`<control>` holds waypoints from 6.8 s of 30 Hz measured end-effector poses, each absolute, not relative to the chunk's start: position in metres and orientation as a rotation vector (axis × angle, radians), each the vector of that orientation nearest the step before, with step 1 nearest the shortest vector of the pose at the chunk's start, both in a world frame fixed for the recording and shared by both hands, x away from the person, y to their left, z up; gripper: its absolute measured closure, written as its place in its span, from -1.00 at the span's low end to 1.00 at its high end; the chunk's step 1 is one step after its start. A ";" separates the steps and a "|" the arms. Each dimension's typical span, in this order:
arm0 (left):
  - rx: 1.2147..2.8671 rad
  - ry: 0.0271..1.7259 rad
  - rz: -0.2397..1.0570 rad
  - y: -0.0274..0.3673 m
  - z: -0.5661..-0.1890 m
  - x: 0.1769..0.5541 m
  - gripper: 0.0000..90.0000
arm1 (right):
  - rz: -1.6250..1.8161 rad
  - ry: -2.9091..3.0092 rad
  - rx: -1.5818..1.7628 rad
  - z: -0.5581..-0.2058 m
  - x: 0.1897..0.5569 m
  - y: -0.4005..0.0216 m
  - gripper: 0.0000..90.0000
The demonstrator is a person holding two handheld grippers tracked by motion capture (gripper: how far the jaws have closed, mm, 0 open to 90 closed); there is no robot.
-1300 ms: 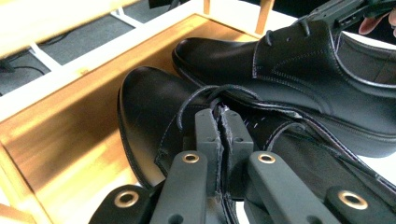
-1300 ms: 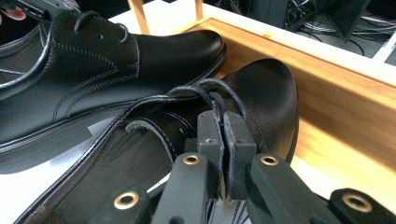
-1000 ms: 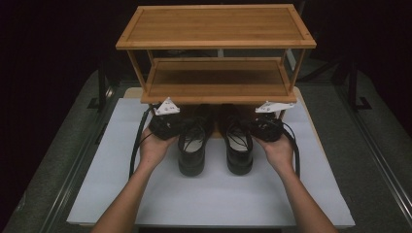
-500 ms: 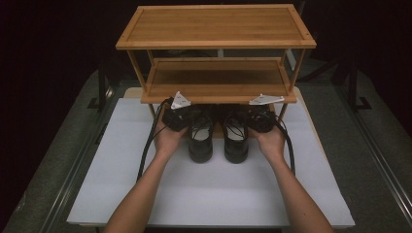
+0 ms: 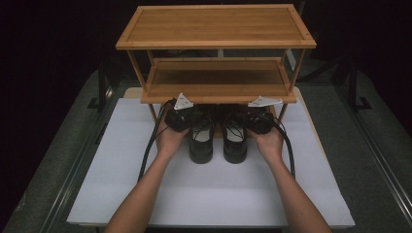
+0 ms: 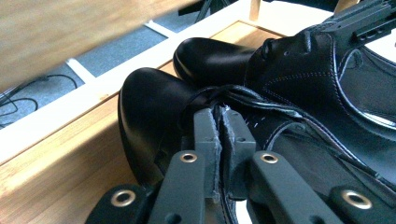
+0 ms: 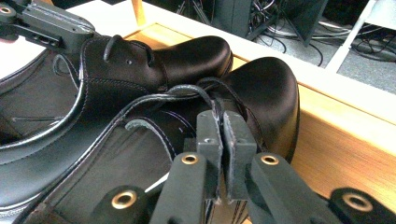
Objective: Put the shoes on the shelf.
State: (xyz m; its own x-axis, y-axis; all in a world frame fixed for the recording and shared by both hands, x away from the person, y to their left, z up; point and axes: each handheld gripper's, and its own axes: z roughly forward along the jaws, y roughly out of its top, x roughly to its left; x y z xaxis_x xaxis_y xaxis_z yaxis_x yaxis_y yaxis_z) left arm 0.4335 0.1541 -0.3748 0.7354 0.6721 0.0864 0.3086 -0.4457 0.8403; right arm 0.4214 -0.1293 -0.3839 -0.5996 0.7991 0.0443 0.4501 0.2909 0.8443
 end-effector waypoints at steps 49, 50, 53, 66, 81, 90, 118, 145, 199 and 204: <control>2.244 0.564 0.321 0.176 -0.446 0.366 -0.66 | 1.200 2.473 1.086 -0.451 0.349 -0.137 -0.55; 2.243 0.555 0.316 0.175 -0.445 0.366 -0.62 | 1.207 2.474 1.074 -0.451 0.349 -0.135 -0.50; 2.254 0.559 0.351 0.170 -0.446 0.364 -0.58 | 1.184 2.466 1.062 -0.452 0.347 -0.127 -0.48; 2.208 0.592 0.321 0.172 -0.436 0.366 -0.52 | 1.211 2.413 1.100 -0.444 0.348 -0.127 -0.36; 2.143 0.622 0.302 0.171 -0.418 0.393 -0.52 | 1.287 2.397 1.150 -0.429 0.373 -0.132 -0.36; 2.140 0.632 0.320 0.168 -0.415 0.416 -0.52 | 1.280 2.365 1.159 -0.427 0.394 -0.131 -0.36; 2.143 0.729 0.359 0.163 -0.438 0.463 -0.53 | 1.137 2.328 1.187 -0.448 0.441 -0.120 -0.35; 2.241 0.714 0.317 0.176 -0.420 0.432 -0.81 | 1.134 2.330 1.209 -0.426 0.415 -0.138 -0.71; 2.223 0.956 0.403 0.343 -0.450 0.259 -1.00 | 0.908 2.234 1.369 -0.458 0.245 -0.267 -0.98; 2.222 0.956 0.405 0.343 -0.450 0.259 -1.00 | 0.908 2.232 1.365 -0.458 0.245 -0.267 -0.98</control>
State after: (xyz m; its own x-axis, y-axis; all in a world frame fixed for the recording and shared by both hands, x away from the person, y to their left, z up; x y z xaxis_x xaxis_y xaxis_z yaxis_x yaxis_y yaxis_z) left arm 0.2588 0.3434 -0.4505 0.6826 0.7306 0.0170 0.5208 -0.5026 0.6901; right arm 0.2450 -0.2665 -0.4581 -0.4622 0.8866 0.0195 0.6483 0.3228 0.6896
